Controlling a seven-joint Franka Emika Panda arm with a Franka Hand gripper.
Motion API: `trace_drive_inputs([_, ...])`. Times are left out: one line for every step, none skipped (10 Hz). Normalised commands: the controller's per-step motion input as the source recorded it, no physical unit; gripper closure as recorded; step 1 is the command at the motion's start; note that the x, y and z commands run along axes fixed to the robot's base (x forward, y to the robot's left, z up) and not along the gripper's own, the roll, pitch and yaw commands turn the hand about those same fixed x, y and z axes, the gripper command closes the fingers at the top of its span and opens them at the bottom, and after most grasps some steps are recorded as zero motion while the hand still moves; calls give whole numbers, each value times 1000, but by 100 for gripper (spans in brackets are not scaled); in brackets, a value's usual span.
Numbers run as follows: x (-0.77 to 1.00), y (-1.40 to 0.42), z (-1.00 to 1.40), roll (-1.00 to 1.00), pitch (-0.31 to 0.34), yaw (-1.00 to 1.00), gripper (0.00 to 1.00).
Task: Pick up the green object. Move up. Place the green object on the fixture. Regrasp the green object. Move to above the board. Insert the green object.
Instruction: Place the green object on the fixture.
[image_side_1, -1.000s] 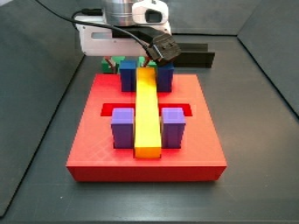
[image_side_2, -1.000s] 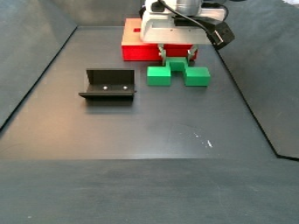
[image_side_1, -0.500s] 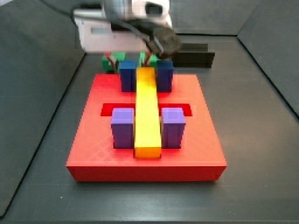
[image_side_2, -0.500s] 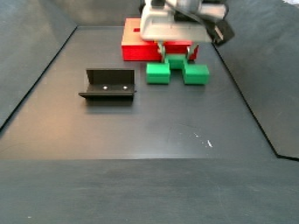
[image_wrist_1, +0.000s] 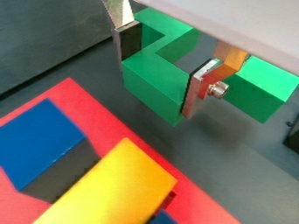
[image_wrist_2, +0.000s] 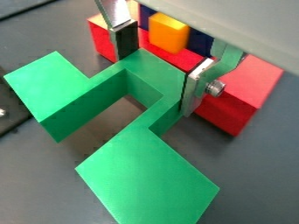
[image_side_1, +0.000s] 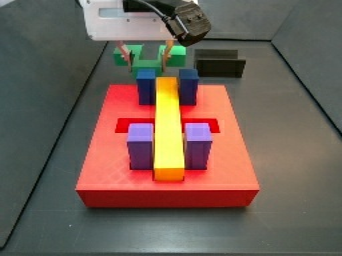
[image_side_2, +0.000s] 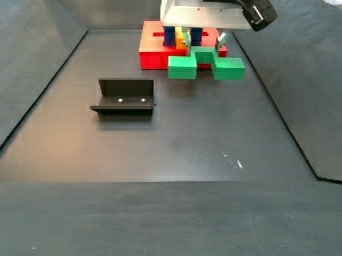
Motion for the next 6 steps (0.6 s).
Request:
trace_drive_inputs([466,403,254,-700,223,-191,100])
trace_drive_inputs([514,346,274,-783,149,-194,100])
trace_drive_inputs([554,317,243,-791,134,-203,100])
trace_drive_inputs([611,283,211,-777,149,-203,100])
trace_drive_inputs([617,243,194,-820,131,-217,100])
trace_drive_inputs([611,203,163,-894,97,-211,100])
